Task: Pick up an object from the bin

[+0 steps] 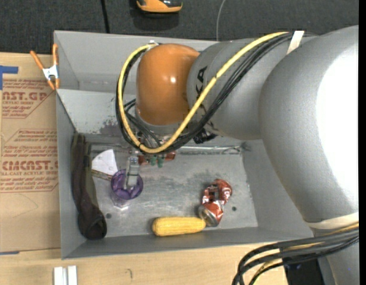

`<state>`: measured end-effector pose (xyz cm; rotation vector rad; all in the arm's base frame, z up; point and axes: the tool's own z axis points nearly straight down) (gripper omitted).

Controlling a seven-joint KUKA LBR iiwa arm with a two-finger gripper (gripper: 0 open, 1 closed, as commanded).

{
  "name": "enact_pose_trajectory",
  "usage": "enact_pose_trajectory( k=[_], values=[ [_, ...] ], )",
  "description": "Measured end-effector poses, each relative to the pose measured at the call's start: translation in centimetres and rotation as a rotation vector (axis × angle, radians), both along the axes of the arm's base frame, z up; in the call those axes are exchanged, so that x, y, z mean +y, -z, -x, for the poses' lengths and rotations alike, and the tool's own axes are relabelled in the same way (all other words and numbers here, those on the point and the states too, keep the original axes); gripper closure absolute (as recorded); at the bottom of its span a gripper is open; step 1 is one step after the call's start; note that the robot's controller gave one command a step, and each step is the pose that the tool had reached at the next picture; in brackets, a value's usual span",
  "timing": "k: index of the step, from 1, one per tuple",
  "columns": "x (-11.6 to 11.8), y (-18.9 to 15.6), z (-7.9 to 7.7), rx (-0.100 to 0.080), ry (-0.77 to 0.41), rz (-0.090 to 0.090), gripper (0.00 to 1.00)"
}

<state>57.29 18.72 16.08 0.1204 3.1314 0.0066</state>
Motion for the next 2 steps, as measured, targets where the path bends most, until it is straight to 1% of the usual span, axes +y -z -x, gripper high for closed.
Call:
enact_pose_trajectory(
  k=[1,2],
  values=[
    [0.3,6.6,2.5,0.002,-0.116,0.003,0.00],
    [-0.7,9.0,3.3,0.008,-0.352,0.008,0.00]
  ],
)
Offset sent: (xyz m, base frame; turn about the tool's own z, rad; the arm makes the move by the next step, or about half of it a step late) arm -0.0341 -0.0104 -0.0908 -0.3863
